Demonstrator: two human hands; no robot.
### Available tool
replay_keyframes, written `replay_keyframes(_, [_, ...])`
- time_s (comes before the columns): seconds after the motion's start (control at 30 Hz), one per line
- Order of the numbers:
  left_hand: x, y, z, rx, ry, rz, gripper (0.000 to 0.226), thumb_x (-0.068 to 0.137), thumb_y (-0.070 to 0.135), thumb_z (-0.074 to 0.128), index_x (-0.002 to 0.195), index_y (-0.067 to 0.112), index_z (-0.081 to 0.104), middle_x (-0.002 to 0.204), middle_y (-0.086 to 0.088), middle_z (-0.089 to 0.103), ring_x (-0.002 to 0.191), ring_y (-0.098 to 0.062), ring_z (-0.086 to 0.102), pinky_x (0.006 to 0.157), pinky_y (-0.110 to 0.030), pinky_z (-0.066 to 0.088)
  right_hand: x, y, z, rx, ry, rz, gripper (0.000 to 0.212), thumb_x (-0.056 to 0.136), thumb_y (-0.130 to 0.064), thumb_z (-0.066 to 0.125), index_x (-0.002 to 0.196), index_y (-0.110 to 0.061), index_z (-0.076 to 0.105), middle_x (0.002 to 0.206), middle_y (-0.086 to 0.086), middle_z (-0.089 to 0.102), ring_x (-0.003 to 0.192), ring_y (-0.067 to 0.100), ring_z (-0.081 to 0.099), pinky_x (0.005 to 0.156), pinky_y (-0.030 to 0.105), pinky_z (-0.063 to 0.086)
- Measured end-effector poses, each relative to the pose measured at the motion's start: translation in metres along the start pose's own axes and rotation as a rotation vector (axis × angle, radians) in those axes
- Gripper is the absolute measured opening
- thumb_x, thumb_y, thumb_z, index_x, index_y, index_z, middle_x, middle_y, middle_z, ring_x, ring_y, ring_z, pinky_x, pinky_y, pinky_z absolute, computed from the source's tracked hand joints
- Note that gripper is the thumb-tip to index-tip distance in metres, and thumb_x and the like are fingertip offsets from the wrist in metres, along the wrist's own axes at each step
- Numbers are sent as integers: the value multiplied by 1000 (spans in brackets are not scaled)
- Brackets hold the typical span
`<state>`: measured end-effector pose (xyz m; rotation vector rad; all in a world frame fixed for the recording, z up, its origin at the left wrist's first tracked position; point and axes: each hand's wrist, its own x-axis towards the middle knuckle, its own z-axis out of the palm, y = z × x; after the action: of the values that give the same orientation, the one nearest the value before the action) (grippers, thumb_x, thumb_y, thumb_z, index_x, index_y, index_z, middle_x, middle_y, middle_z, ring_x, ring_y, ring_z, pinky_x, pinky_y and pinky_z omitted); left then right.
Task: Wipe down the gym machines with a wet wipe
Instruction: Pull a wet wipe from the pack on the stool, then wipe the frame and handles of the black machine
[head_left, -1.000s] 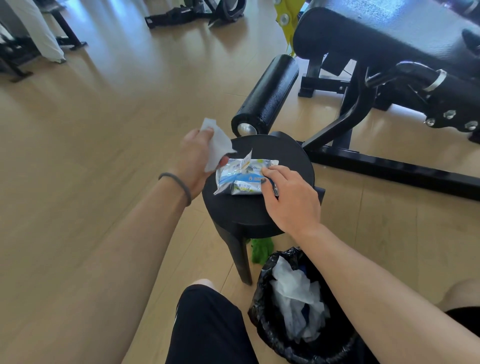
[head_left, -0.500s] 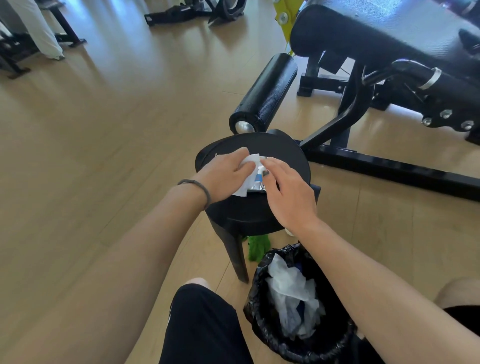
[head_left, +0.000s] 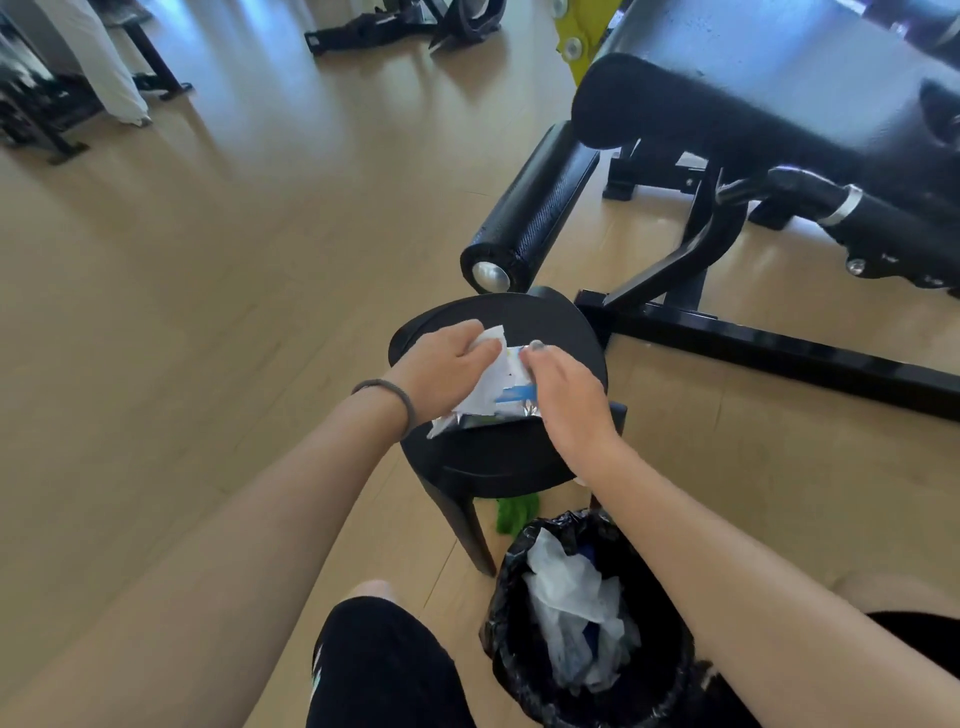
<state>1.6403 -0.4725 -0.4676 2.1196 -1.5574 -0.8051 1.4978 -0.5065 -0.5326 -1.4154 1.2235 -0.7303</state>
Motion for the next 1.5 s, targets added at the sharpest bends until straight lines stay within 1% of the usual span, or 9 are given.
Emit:
replay_keyframes(0.23, [-21,96,-73,-351,-64,-85,15,94,31,64,102,21,57,95,0,65,81,-14,64,62,-23,48,-13,-143,-43,392,-26,279,42,105,-49,43,100,-18,70,100,14,75,96,27,73,92,45,59])
replay_keyframes(0.43, [-54,187,-168,-423,-154,-187,18,104,37,46,104,22,56,114,-15,66,98,-30,68,88,-48,57,-57,-273,-79,302,-9,255,48,104,-45,51,108,2,63,100,22,72,83,27,75,76,48,64])
replay_keyframes(0.53, [-75,232,-217,-525,-234,-242,43,102,49,45,122,11,54,113,-15,68,92,-27,70,78,-41,61,-81,-343,-101,277,0,220,52,104,-47,50,104,3,65,95,19,72,78,21,73,66,34,63])
replay_keyframes(0.67, [-98,282,-273,-537,-319,-201,52,102,52,44,118,5,59,91,-9,68,73,-17,65,64,-30,56,-107,-419,-125,272,28,158,56,104,-44,52,93,9,63,84,26,69,74,34,70,72,54,61])
replay_keyframes(0.77, [-112,317,-309,-617,-325,-222,43,106,45,39,119,12,62,102,-9,71,89,-20,70,63,-28,58,-120,-460,-143,326,72,157,55,102,-46,55,93,6,66,90,26,70,85,39,71,82,59,59])
replay_keyframes(0.93, [-118,366,-342,-753,-252,-286,38,108,35,36,129,15,59,119,-14,69,104,-28,70,61,-30,59,-126,-505,-179,481,146,177,40,105,-39,52,90,-7,70,85,15,72,76,22,73,74,42,62])
replay_keyframes(1.13, [-107,404,-354,-762,-159,-285,35,108,30,39,132,13,59,119,-15,69,106,-28,70,88,-43,60,-113,-525,-222,648,148,202,35,106,-37,51,89,-10,66,76,2,70,74,17,71,81,39,61])
replay_keyframes(1.3, [-91,426,-360,-801,-62,-308,32,108,19,35,130,9,56,107,-10,69,85,-17,72,62,-27,61,-98,-537,-244,711,171,210,30,104,-37,54,91,-13,64,68,-3,73,69,13,74,75,34,62])
replay_keyframes(1.5, [-53,427,-368,-876,-42,-345,29,109,20,34,129,10,52,110,-9,67,87,-18,72,66,-29,62,-72,-546,-240,697,233,194,27,103,-38,56,94,-15,66,87,4,72,82,18,74,83,35,62])
